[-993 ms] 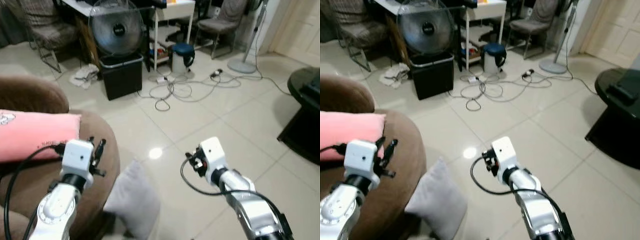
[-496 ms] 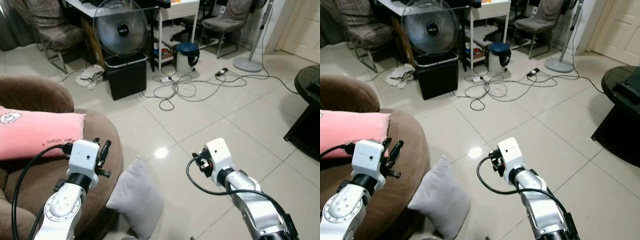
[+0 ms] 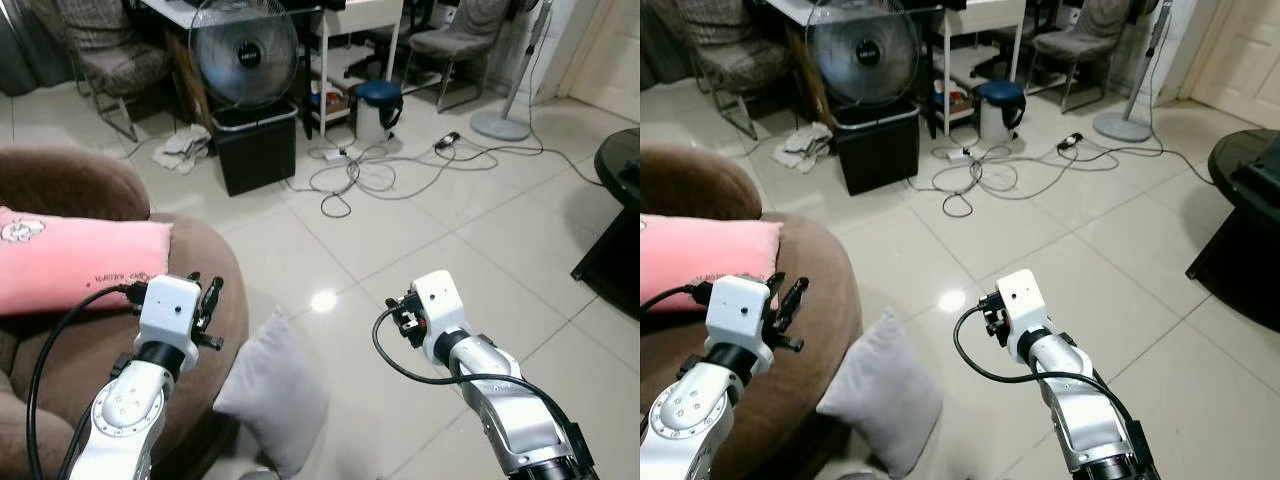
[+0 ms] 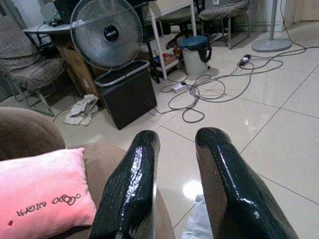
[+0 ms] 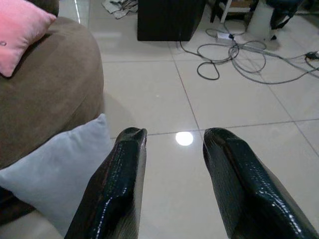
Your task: Move the pillow to the sofa from floor
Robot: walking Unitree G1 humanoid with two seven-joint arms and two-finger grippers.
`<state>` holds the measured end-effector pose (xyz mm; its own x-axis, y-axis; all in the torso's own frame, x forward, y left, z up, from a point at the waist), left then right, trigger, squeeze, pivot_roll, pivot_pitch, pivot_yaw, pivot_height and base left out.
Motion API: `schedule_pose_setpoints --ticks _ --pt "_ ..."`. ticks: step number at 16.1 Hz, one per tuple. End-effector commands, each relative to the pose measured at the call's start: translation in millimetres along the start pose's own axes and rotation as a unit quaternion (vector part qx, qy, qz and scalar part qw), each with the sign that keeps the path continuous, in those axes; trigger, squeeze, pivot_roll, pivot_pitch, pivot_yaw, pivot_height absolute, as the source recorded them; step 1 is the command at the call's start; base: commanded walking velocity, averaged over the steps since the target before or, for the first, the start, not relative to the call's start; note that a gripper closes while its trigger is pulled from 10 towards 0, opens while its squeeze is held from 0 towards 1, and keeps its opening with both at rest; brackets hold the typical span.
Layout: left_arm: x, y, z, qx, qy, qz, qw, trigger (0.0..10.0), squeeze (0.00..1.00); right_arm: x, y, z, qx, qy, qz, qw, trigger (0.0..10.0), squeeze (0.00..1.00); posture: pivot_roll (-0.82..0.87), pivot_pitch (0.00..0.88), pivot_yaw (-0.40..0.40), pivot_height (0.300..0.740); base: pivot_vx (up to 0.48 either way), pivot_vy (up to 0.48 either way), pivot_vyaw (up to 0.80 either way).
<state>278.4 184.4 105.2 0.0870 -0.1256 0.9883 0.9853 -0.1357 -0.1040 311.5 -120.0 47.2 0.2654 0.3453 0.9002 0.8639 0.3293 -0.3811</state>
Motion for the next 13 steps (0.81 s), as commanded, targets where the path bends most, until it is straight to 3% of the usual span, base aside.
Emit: schedule_pose_setpoints --ticks 1,6,13 --pt "-2 1.5 3.6 0.007 0.002 0.003 1.0 10.0 0.0 3 -0.3 -4.5 -0.009 0.002 -0.007 1.0 10.0 0.0 0.11 0.0 0.005 0.665 0.0 0.0 0.0" --pt "1 4.7 4.2 0.003 0.0 -0.003 1.0 10.0 0.0 3 -0.6 -6.1 -0.017 0.004 -0.009 1.0 10.0 0.0 0.11 0.0 0.011 0.627 0.0 0.0 0.0" --pt "10 14.4 5.6 -0.005 0.01 -0.018 1.0 10.0 0.0 4 -1.7 -9.0 -0.03 0.012 -0.014 0.999 10.0 0.0 0.1 0.0 0.021 0.627 0.0 0.0 0.0"
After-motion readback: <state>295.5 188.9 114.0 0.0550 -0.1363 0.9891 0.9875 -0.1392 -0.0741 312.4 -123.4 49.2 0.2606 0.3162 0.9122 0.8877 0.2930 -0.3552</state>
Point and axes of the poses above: a point about 5 cm out from each wrist's last joint towards the gripper, its own y axis pointing out of the wrist towards the gripper, its own x axis along the axis of the wrist's last joint, z = x × y, the point moved 5 cm from there along y, pointing out of the wrist towards the gripper, and after that the axes turned 7 degrees about -y, right-handed, at the moved point
